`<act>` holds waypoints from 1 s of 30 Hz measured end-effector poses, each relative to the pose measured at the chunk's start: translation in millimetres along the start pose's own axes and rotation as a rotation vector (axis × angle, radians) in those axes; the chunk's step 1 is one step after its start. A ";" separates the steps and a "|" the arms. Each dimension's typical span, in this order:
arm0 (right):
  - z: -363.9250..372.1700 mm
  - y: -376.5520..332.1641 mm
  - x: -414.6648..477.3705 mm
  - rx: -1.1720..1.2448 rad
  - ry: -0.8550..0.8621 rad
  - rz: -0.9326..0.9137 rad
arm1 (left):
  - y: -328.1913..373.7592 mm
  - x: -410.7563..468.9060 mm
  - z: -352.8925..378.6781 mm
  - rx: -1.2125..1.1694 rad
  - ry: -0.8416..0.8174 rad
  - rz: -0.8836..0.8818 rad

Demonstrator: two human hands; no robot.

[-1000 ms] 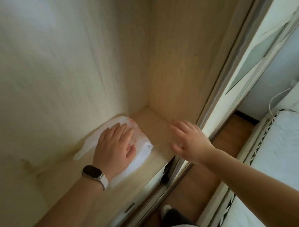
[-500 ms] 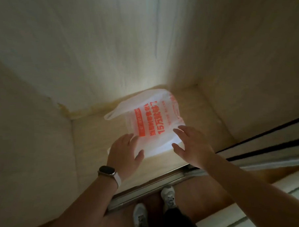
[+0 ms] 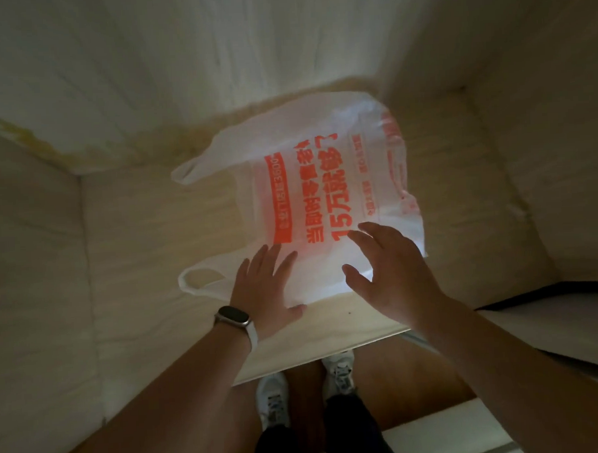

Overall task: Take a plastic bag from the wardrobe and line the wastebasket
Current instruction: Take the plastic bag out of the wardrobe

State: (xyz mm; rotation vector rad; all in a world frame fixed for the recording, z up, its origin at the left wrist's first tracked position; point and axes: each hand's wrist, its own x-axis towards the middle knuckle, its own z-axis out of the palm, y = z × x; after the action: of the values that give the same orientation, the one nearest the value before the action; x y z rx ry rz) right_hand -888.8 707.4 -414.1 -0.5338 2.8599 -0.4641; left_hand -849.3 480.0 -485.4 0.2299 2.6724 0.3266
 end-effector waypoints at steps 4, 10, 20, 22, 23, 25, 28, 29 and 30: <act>30.1 10.5 21.0 0.025 0.000 0.001 | -18.0 25.0 23.5 0.004 -0.018 -0.007; 62.7 24.3 44.6 0.036 0.071 -0.054 | -41.9 67.9 34.9 -0.024 0.196 0.017; 104.8 40.7 103.5 -0.025 0.108 -0.117 | -80.2 140.4 12.6 -0.068 0.507 0.141; 109.8 42.6 110.9 -0.017 0.129 -0.136 | -87.5 149.5 7.4 -0.044 0.527 0.198; 112.0 43.3 113.8 -0.010 0.141 -0.143 | -89.3 152.9 3.5 -0.050 0.520 0.207; 114.6 43.9 118.3 -0.001 0.162 -0.141 | -87.3 155.9 -5.7 -0.109 0.465 0.172; 115.6 42.1 122.7 0.004 0.182 -0.148 | -82.5 156.2 -16.6 -0.227 0.421 0.079; 115.3 41.9 124.0 0.006 0.189 -0.156 | -79.9 155.3 -19.3 -0.248 0.427 0.041; 115.0 41.6 125.2 0.008 0.198 -0.165 | -77.9 153.7 -21.5 -0.248 0.438 0.021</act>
State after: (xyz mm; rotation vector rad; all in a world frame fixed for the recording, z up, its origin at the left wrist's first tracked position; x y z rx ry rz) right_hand -988.5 666.0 -551.8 -0.7671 3.0126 -0.5856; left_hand -1004.2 433.8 -548.8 0.1193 3.0164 0.7889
